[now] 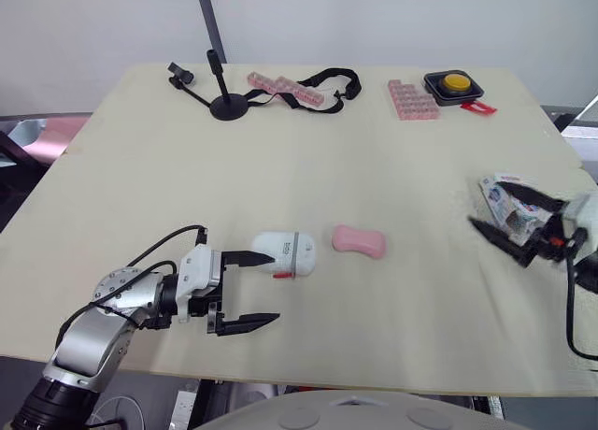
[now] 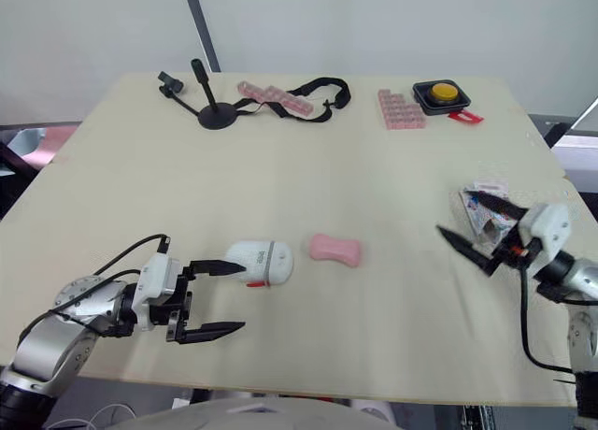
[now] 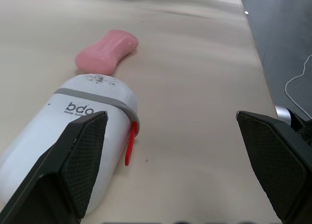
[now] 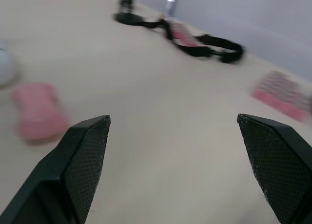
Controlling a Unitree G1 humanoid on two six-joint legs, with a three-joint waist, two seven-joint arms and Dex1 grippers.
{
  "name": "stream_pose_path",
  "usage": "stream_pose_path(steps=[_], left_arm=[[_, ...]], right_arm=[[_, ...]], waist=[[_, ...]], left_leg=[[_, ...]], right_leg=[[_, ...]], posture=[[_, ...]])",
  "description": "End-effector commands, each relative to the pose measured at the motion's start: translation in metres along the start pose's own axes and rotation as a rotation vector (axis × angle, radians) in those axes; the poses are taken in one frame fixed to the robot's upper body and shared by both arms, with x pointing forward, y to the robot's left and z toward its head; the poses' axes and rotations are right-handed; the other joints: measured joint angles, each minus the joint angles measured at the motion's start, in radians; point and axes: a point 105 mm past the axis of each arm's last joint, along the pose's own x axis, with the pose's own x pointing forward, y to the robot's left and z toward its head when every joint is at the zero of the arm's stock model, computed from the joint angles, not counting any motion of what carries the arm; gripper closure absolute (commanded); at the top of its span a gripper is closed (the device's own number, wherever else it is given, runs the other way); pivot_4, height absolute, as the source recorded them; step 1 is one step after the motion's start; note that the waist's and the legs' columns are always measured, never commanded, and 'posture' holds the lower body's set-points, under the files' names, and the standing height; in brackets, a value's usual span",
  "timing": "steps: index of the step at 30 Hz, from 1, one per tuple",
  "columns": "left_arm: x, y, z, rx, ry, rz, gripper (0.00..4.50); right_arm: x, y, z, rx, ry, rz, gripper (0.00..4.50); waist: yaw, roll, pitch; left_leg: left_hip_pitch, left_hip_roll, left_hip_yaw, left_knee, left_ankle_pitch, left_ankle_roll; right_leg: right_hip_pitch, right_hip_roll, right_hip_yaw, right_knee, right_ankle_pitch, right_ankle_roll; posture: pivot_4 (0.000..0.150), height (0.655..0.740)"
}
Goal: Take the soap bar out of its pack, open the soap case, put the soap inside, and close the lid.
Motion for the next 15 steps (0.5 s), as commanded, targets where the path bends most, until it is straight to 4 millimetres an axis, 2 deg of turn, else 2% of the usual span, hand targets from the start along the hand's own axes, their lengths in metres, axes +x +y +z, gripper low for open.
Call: stream_pose_path(steps=[1, 5, 8, 12, 15], left_arm=[[-0.008, 0.012, 0.003, 0.05, 0.037, 0.046, 0.0], [-0.012, 0.022, 0.006, 0.078, 0.072, 0.078, 0.0], [-0.019, 0.029, 0.005, 0.094, 0.124, 0.106, 0.0], [-0.039, 0.049, 0.002, 0.122, 0.222, 0.147, 0.0], [-0.04, 0.055, 0.003, 0.147, 0.246, 0.118, 0.0]], right_arm=[[0.006, 0.042, 0.0, 0.005, 0.027, 0.289, 0.05], [0.005, 0.059, -0.015, 0.023, 0.055, 0.408, 0.05], [0.004, 0.059, -0.024, 0.027, 0.079, 0.431, 0.05], [0.004, 0.055, -0.033, 0.034, 0.102, 0.41, 0.05], [0.007, 0.055, -0.036, 0.031, 0.1, 0.411, 0.05]], waist=[[0.004, 0.0, 0.0], [-0.001, -0.001, 0.0], [-0.009, -0.001, 0.0], [-0.015, -0.001, 0.0], [-0.013, -0.001, 0.0]], left_leg=[[0.0, 0.0, 0.0, 0.0, 0.0, 0.0], [0.0, 0.0, 0.0, 0.0, 0.0, 0.001], [0.0, 0.0, 0.0, 0.0, 0.0, 0.002], [0.0, 0.0, -0.001, 0.0, 0.0, 0.002], [0.0, -0.001, -0.001, 0.0, 0.0, 0.002]], right_leg=[[0.0, 0.0, 0.0, 0.0, 0.0, 0.0], [0.0, -0.001, -0.001, 0.0, 0.0, 0.0], [0.0, -0.001, 0.0, 0.0, 0.0, 0.0], [0.0, 0.0, -0.001, 0.001, 0.0, 0.0], [0.0, -0.001, -0.001, 0.0, 0.0, 0.0]], posture=[[0.15, 0.7385], [0.15, 0.7385], [0.15, 0.7385], [0.15, 0.7385], [0.15, 0.7385]])
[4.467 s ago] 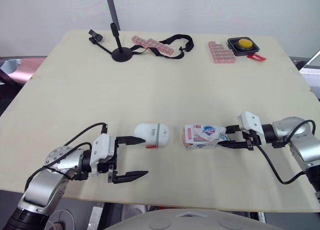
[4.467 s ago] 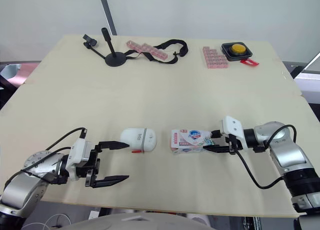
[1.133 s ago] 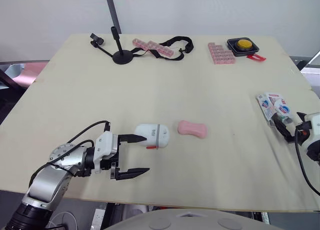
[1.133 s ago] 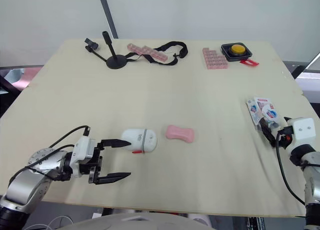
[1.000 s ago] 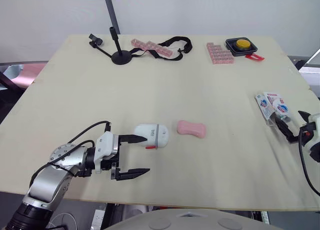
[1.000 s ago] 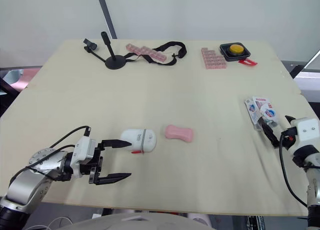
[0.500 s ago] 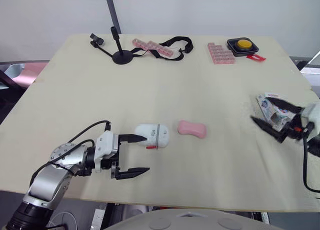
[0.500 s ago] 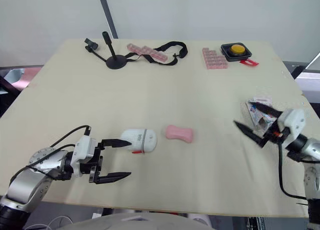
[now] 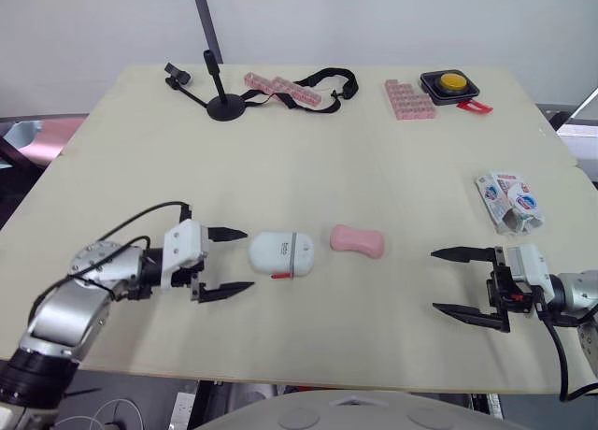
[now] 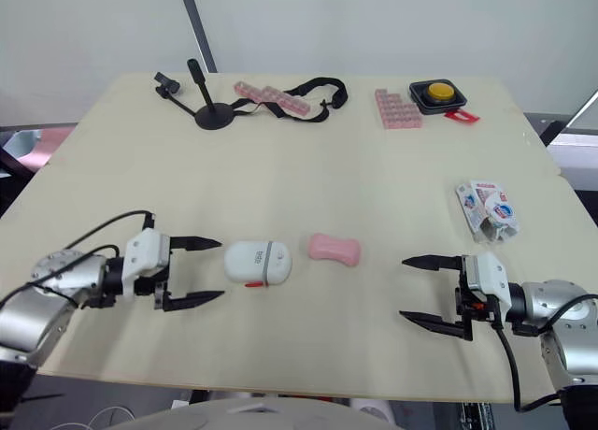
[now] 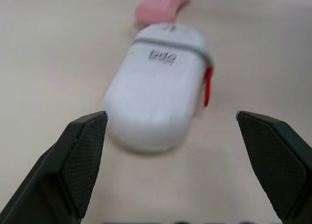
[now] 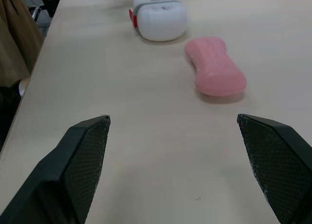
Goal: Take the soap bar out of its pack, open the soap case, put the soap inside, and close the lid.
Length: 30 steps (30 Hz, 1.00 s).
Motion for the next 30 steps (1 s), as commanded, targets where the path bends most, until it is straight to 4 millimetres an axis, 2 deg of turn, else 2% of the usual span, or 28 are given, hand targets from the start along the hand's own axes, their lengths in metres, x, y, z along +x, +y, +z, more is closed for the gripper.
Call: stream_pose_path(steps=[1, 5, 10, 16, 21, 30], left_arm=[[-0.001, 0.01, 0.003, 0.079, 0.029, -0.023, 0.0], [0.01, 0.014, 0.005, 0.084, 0.021, -0.071, 0.0], [0.025, 0.01, 0.007, 0.068, 0.019, -0.172, 0.0], [0.04, 0.012, 0.003, 0.101, 0.045, -0.223, 0.0], [0.049, 0.015, 0.0, 0.135, 0.051, -0.24, 0.0], [0.059, 0.012, -0.005, 0.173, 0.044, -0.272, 0.0]], right_arm=[[0.003, -0.004, 0.002, -0.041, 0.002, 0.005, 0.05], [0.009, -0.007, 0.002, -0.05, -0.01, 0.004, 0.05], [0.012, -0.002, 0.003, -0.025, -0.027, 0.025, 0.05], [0.017, -0.002, 0.012, 0.027, -0.096, -0.005, 0.05], [0.021, 0.001, 0.025, 0.056, -0.156, 0.009, 0.05], [0.027, 0.008, 0.03, 0.032, -0.189, 0.036, 0.05]], waist=[[0.001, 0.0, 0.0], [0.002, 0.0, 0.0], [0.006, 0.0, 0.0], [0.01, 0.0, 0.0], [0.012, 0.0, 0.0], [0.015, 0.0, 0.0]], left_leg=[[0.0, 0.0, 0.0, 0.0, 0.0, 0.0], [0.0, -0.001, 0.0, 0.0, 0.001, 0.0], [-0.001, 0.0, 0.0, 0.0, 0.001, -0.001], [-0.001, -0.001, 0.0, 0.0, 0.001, -0.001], [-0.001, -0.001, 0.0, 0.0, 0.001, -0.001], [-0.001, -0.001, 0.0, 0.0, 0.001, -0.001]], right_leg=[[0.0, 0.0, 0.0, 0.0, 0.0, 0.0], [0.0, -0.001, 0.0, 0.001, 0.0, 0.0], [-0.001, 0.0, 0.0, 0.001, 0.0, 0.0], [-0.001, -0.001, 0.0, 0.001, 0.0, 0.0], [-0.001, -0.001, 0.0, 0.001, 0.0, 0.0], [-0.001, -0.001, 0.0, 0.001, 0.0, 0.0]], posture=[[0.15, 0.7385], [0.15, 0.7385], [0.15, 0.7385], [0.15, 0.7385], [0.15, 0.7385], [0.15, 0.7385]])
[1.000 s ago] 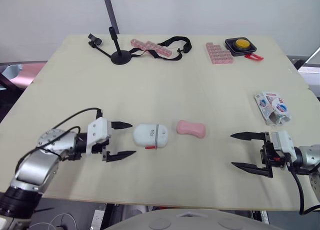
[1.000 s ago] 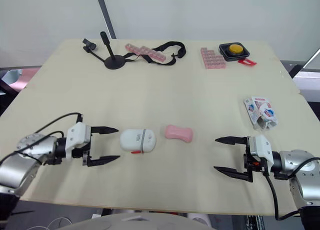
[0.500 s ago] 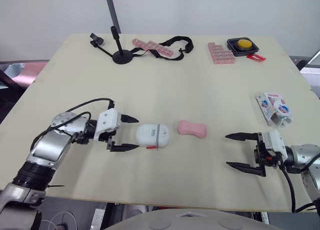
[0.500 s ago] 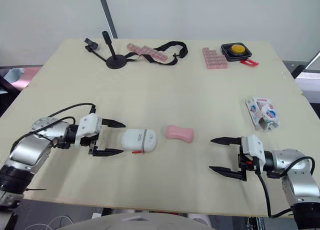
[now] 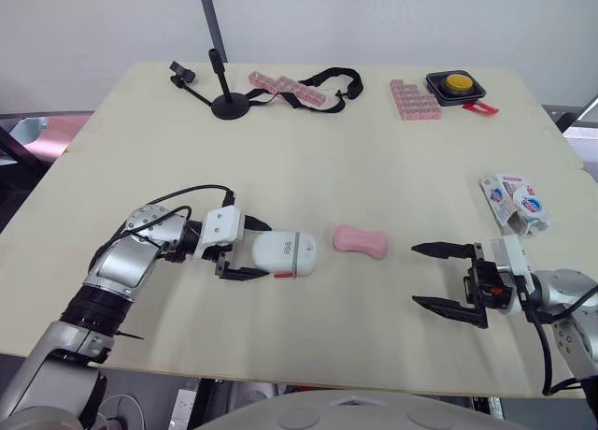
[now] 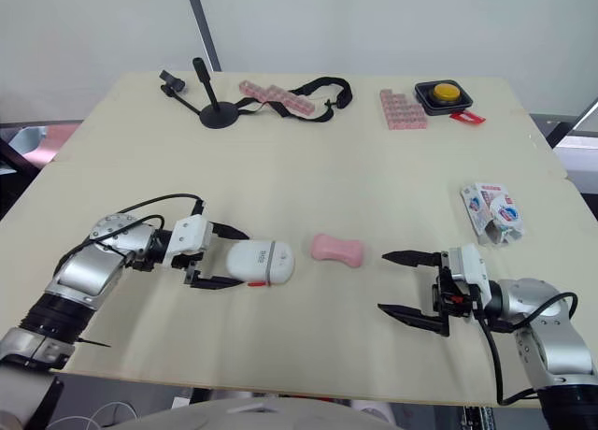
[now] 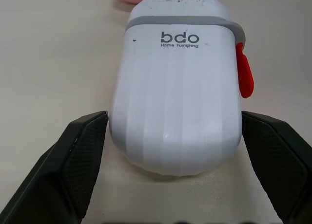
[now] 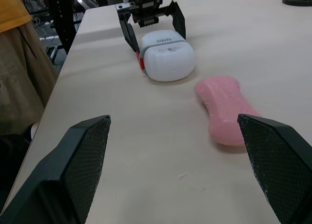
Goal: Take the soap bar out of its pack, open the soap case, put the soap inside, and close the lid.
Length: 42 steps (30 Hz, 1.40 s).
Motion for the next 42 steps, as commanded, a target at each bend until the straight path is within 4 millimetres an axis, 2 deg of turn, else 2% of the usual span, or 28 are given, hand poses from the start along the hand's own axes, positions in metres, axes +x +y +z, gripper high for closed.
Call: stream_pose_path(steps=[1, 17, 21, 30, 33, 36, 41, 42], left_arm=[[-0.001, 0.002, 0.004, 0.051, 0.001, -0.002, 0.0], [0.003, 0.001, 0.008, 0.04, -0.033, -0.017, 0.0], [0.004, 0.003, 0.01, 0.04, -0.041, -0.012, 1.03], [0.003, 0.006, 0.012, 0.057, -0.044, 0.01, 1.04], [-0.001, 0.01, 0.02, 0.101, -0.076, 0.058, 1.04], [-0.008, 0.01, 0.035, 0.169, -0.133, 0.123, 1.04], [-0.01, 0.004, 0.057, 0.259, -0.21, 0.207, 1.04], [-0.008, 0.002, 0.061, 0.295, -0.221, 0.225, 1.04]], right_arm=[[0.002, 0.005, 0.009, -0.056, -0.022, 0.027, 0.05], [0.002, 0.003, 0.005, -0.068, 0.009, 0.011, 0.05], [0.002, 0.004, 0.005, -0.066, 0.011, 0.01, 0.0], [0.0, 0.005, 0.002, -0.055, 0.026, 0.007, 0.0], [0.003, 0.01, 0.004, 0.087, 0.069, 0.036, 0.0], [0.014, 0.009, 0.023, 0.239, 0.042, 0.021, 0.0], [0.037, 0.007, 0.046, 0.267, 0.024, 0.021, 0.0], [0.045, 0.002, 0.05, 0.274, 0.019, -0.008, 0.0]], waist=[[0.0, 0.0, 0.0], [0.0, 0.0, 0.0], [0.0, 0.0, 0.0], [-0.001, 0.0, 0.0], [0.0, 0.0, 0.0], [0.0, 0.0, 0.0], [0.0, 0.0, 0.0], [0.001, 0.0, 0.0]], left_leg=[[0.0, 0.0, 0.0, 0.0, 0.0, 0.0], [0.0, 0.0, 0.0, 0.0, 0.0, 0.0], [0.0, 0.0, 0.0, 0.0, 0.0, 0.0], [0.0, 0.0, 0.0, 0.0, 0.0, 0.0], [0.0, 0.0, 0.0, 0.0, 0.0, 0.0], [0.0, 0.0, 0.0, 0.0, 0.001, -0.002], [0.001, 0.001, 0.0, -0.001, 0.001, -0.003], [0.001, 0.0, 0.0, -0.001, 0.001, -0.003]], right_leg=[[0.0, 0.0, 0.0, 0.0, 0.0, 0.0], [0.0, 0.0, 0.0, 0.0, 0.0, 0.0], [0.0, 0.0, 0.0, 0.0, 0.0, 0.0], [0.0, 0.0, 0.0, 0.0, 0.0, 0.0], [0.0, 0.0, 0.0, 0.0, 0.0, 0.0], [0.0, 0.0, 0.001, -0.001, 0.0, 0.0], [0.001, 0.001, 0.001, -0.001, 0.0, 0.0], [0.001, 0.001, 0.001, -0.001, 0.0, 0.0]], posture=[[0.15, 0.7385], [0.15, 0.7385], [0.15, 0.7385], [0.15, 0.7385], [0.15, 0.7385], [0.15, 0.7385], [0.15, 0.7385], [0.15, 0.7385]])
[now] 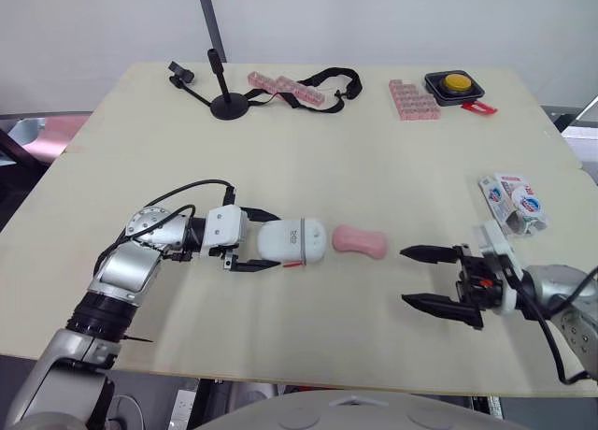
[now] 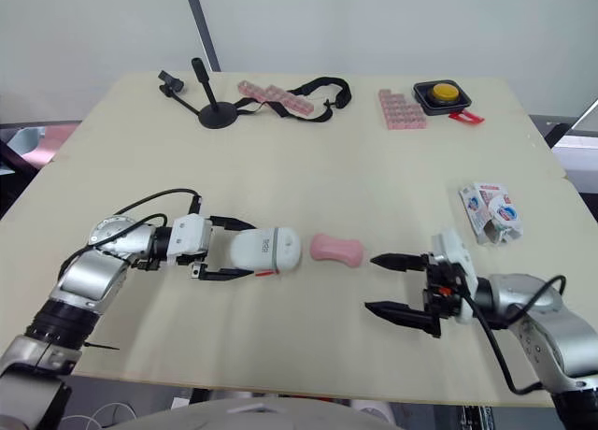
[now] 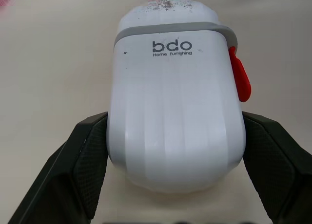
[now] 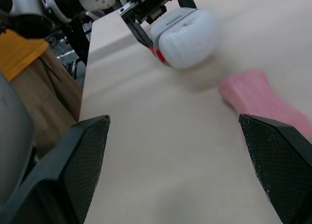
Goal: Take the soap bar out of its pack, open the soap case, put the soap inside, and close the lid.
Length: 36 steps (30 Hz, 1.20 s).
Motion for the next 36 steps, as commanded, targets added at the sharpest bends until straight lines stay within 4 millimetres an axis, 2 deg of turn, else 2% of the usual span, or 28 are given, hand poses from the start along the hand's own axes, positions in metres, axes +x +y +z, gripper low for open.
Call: stream_pose_path(steps=[1, 3, 7, 13, 22, 32, 36], left_arm=[[0.001, 0.003, 0.025, 0.137, -0.071, 0.078, 1.04], [0.005, 0.001, 0.03, 0.175, -0.087, 0.104, 1.04], [0.016, 0.003, 0.033, 0.258, -0.087, 0.147, 1.04], [0.021, 0.003, 0.036, 0.377, -0.088, 0.156, 1.04], [0.023, -0.001, 0.039, 0.445, -0.11, 0.142, 1.04], [0.027, 0.0, 0.038, 0.422, -0.114, 0.148, 1.04], [0.028, 0.001, 0.038, 0.422, -0.118, 0.145, 1.04]], right_arm=[[0.018, -0.001, 0.023, 0.008, -0.038, -0.032, 0.0], [0.028, 0.0, 0.031, 0.037, -0.037, -0.024, 0.0], [0.044, -0.004, 0.034, 0.209, 0.049, -0.035, 0.0], [0.051, 0.0, 0.038, 0.436, 0.048, 0.011, 0.0], [0.058, -0.008, 0.039, 0.553, 0.022, -0.01, 0.0], [0.061, -0.01, 0.041, 0.565, 0.009, -0.019, 0.0], [0.064, -0.01, 0.042, 0.567, 0.001, -0.019, 1.11]], waist=[[0.002, 0.0, 0.0], [0.004, 0.0, 0.0], [0.005, 0.0, 0.0], [0.015, 0.0, 0.0], [0.022, 0.0, 0.0], [0.033, 0.0, 0.0], [0.034, 0.0, 0.0]], left_leg=[[0.0, 0.0, 0.0, 0.0, 0.0, 0.0], [0.0, 0.0, 0.0, 0.0, 0.0, 0.0], [0.0, -0.001, 0.0, 0.0, 0.001, -0.001], [0.0, 0.0, 0.0, -0.002, 0.001, -0.002], [0.0, 0.0, 0.0, -0.002, 0.001, -0.003], [-0.001, 0.0, 0.0, -0.002, 0.001, -0.003], [-0.001, 0.0, 0.0, -0.002, 0.001, -0.003]], right_leg=[[0.0, 0.0, 0.0, 0.0, 0.0, 0.0], [0.0, 0.0, 0.0, 0.0, 0.0, 0.0], [0.0, 0.0, 0.002, 0.0, 0.0, 0.0], [0.0, 0.001, 0.002, 0.0, 0.0, 0.0], [-0.001, 0.001, 0.001, 0.0, 0.0, 0.0], [-0.001, 0.001, -0.001, 0.001, 0.0, 0.0], [-0.001, 0.001, -0.001, 0.001, 0.0, 0.0]], posture=[[0.15, 0.7385], [0.15, 0.7385], [0.15, 0.7385], [0.15, 0.7385], [0.15, 0.7385], [0.15, 0.7385], [0.15, 0.7385]])
